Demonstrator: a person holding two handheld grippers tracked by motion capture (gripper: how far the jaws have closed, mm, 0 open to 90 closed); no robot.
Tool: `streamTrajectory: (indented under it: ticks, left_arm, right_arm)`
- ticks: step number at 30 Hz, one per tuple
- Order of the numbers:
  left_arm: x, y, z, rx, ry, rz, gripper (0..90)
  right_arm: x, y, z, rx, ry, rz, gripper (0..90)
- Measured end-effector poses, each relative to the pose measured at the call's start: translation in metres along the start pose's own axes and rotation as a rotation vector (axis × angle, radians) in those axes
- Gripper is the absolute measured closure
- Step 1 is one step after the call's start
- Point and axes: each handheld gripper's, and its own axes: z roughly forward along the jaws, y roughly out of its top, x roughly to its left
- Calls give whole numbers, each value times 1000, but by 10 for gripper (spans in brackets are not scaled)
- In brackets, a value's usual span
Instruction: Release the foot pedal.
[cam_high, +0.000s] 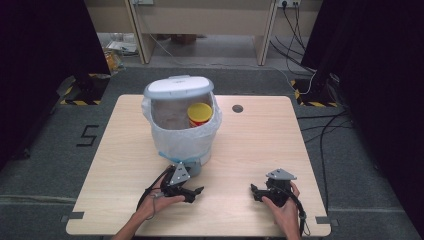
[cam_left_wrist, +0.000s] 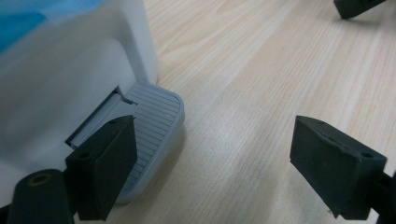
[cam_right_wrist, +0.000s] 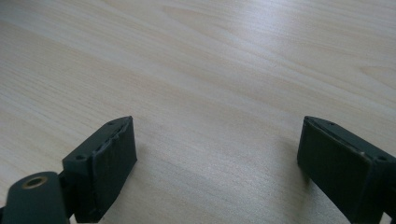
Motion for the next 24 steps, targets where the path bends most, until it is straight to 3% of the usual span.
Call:
streamTrajectory:
  ticks: [2, 5, 12, 24]
  left_arm:
    - [1, 3, -3, -8, 1, -3, 145]
    - [3, 5, -7, -3, -32, -49, 150]
    - [7, 13, -26, -42, -34, -67, 149]
    - [20, -10, -48, -10, -4, -113, 150]
  right_arm:
    - [0, 0, 0, 0, 0, 0, 121]
    - [0, 0, 0, 0, 0, 0, 120]
    - [0, 0, 0, 0, 0, 0, 119]
    - [0, 0, 0, 0, 0, 0, 119]
